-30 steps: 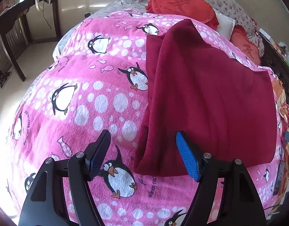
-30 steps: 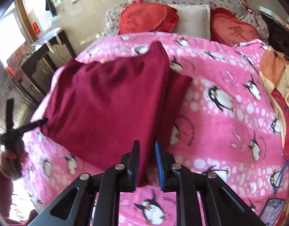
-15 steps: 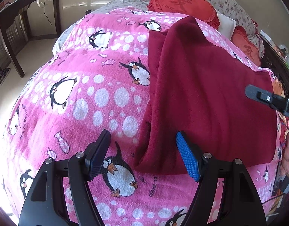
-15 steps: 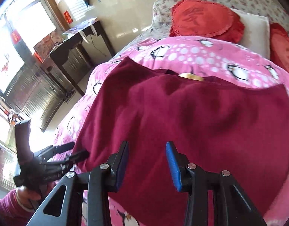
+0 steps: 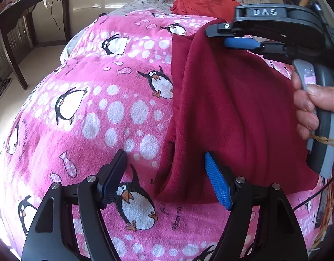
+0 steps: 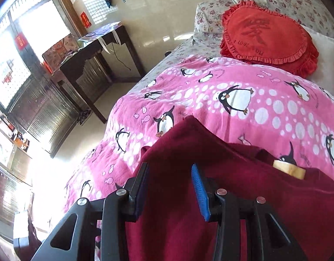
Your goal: Fold small clothes
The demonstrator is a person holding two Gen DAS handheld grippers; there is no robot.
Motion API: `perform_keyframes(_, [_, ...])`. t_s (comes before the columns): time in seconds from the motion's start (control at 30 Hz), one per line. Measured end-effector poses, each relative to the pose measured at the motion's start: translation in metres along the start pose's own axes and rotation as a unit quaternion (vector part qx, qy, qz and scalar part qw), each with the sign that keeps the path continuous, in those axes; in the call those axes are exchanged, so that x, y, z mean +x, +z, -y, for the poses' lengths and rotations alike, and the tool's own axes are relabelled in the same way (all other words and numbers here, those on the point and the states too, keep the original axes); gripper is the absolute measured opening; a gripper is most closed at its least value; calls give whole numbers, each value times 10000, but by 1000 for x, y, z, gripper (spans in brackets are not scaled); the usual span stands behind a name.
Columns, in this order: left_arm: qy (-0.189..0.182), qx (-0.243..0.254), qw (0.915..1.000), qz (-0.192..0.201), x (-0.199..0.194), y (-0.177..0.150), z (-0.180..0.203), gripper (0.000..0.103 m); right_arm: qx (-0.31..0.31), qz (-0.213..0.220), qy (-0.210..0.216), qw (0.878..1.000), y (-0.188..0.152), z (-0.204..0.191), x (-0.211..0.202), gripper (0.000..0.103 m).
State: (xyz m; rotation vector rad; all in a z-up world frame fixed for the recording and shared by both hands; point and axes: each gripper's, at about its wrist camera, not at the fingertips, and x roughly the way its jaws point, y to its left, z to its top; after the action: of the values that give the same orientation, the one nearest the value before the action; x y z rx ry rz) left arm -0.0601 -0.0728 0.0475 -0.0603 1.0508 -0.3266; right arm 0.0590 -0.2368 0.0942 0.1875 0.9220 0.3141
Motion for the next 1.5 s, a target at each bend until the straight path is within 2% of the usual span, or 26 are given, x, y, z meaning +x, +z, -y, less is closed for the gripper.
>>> perform_keyframes(0.17, [-11,-49,10000,36,0,-2,-1,75,4,-347,-215,9992,4,4,38,39])
perform_keyframes(0.37, [-6,-53,10000,71,0,-3,1,78,-113,-502,-314,9982,12,1,42,39])
perform_keyframes(0.5, [-27,-68,9999,90,1,-3,1,78,173,-606,-222,9978,14,6,32,41])
perform_keyframes(0.53, [-29,-69,9999,98,1,-4,1,78,252,-586,-202,9978,14,6,29,43])
perform_keyframes(0.6, [-21,-68,9999,115,0,-5,1,78,302,-555,-169,9979,14,0,24,54])
perform_keyframes(0.7, [-29,-92,9999,123,0,-5,1,78,36,-632,-270,9976,13,-18,28,66])
perform_keyframes(0.77, [-73,-127,9998,128,-1,-6,0,78,-294,-730,-504,9956,11,-34,37,67])
perform_keyframes(0.9, [-172,-169,9996,129,-3,-7,-3,78,-903,-993,-1175,9840,3,-54,66,82])
perform_keyframes(1.0, [-160,-144,9997,124,-3,-7,-3,79,-1146,-945,-1341,9798,-3,-62,73,92])
perform_keyframes(1.33, [-133,-141,9997,132,-1,-6,-2,79,-1049,-881,-1105,9844,-4,-52,62,90])
perform_keyframes(1.37, [-131,-141,9997,133,-1,-6,-2,79,-1046,-847,-1132,9844,-4,-51,61,84])
perform_keyframes(1.4, [-128,-142,9997,133,-2,-7,-2,79,-1047,-805,-1214,9838,-4,-49,59,71])
perform_keyframes(1.5, [-97,-136,9998,134,-1,-6,-2,79,-1044,-776,-1171,9846,-3,-41,53,58])
